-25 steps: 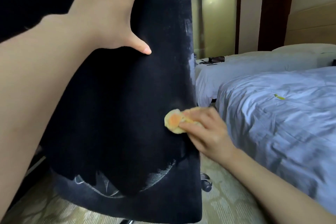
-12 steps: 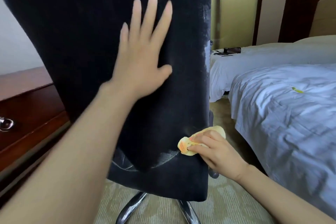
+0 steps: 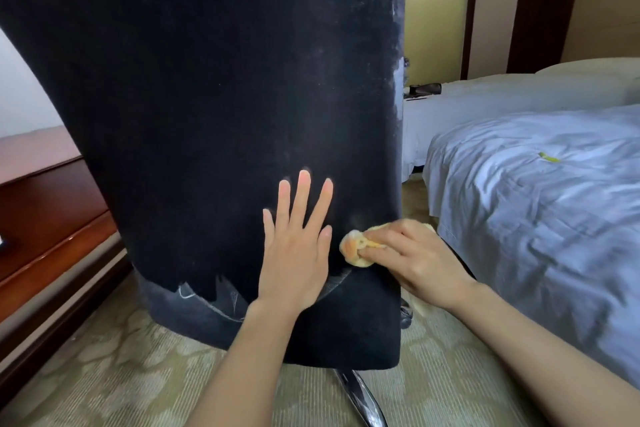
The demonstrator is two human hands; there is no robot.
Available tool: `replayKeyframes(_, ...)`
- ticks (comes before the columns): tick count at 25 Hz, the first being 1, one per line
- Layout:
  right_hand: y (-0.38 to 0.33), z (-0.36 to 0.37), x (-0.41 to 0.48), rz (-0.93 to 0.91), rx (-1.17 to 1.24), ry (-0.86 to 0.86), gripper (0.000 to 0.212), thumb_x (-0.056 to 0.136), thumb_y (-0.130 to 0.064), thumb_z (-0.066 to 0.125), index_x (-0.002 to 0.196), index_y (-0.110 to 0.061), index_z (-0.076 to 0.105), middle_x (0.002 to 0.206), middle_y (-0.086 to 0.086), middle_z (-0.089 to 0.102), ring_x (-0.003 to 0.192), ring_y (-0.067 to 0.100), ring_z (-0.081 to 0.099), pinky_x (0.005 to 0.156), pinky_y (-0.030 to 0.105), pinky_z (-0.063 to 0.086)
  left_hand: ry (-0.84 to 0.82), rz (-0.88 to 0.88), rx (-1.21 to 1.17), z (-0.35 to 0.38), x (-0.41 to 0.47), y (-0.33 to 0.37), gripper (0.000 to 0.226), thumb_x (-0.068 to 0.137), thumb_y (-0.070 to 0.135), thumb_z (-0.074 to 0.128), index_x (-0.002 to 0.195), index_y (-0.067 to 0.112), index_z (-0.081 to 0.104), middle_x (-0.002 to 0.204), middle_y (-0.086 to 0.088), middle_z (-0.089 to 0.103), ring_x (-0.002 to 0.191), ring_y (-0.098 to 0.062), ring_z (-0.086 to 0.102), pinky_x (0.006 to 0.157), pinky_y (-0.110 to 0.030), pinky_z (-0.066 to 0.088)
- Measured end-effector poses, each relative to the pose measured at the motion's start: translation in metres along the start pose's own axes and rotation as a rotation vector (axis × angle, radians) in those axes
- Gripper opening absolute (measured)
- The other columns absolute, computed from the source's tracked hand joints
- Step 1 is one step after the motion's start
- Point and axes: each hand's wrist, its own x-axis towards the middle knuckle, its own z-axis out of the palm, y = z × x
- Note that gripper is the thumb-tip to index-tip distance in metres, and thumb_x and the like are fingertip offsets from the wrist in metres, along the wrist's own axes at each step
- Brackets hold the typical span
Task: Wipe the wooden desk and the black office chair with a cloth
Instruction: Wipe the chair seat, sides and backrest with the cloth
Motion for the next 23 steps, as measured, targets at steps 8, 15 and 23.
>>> replayKeyframes(8,0.003,0.006,0.054,0.273,-0.113,0.449,0.016,0.085,0.004,0.063,0.097,0.000,0.072,0.102,0.016,0.068,0.094,0.026,0.050,0.083,0.031,0.043,-0.002,0.031,-0.034,0.001,0.001,-0.005,0.063,0.100,0.027,0.021,0.137,0.044,-0.026,0.143,0.019,-0.042,0.135,-0.011,-0.038,0.112,-0.043,-0.010)
replayKeyframes(15,-0.041,0.044,-0.038,0.240,0.019,0.124,0.022,0.095,-0.010,0.046,0.104,-0.008,0.067,0.103,0.015,0.069,0.087,0.032,0.065,0.078,0.039,0.050,0.048,0.061,0.057,0.008,-0.001,-0.007,0.068,0.098,0.025,0.028,0.144,0.034,-0.021,0.150,0.007,-0.031,0.139,-0.020,-0.028,0.113,-0.047,0.001)
replayKeyframes(23,-0.065,0.046,-0.086,0.339,0.051,-0.114,0.017,0.074,0.003,0.073,0.089,-0.006,0.074,0.092,0.009,0.069,0.073,0.028,0.059,0.060,0.033,0.052,0.017,0.108,0.124,0.006,-0.002,-0.002,0.076,0.097,0.020,0.040,0.146,0.028,-0.017,0.156,-0.002,-0.020,0.145,-0.028,-0.012,0.115,-0.051,0.012)
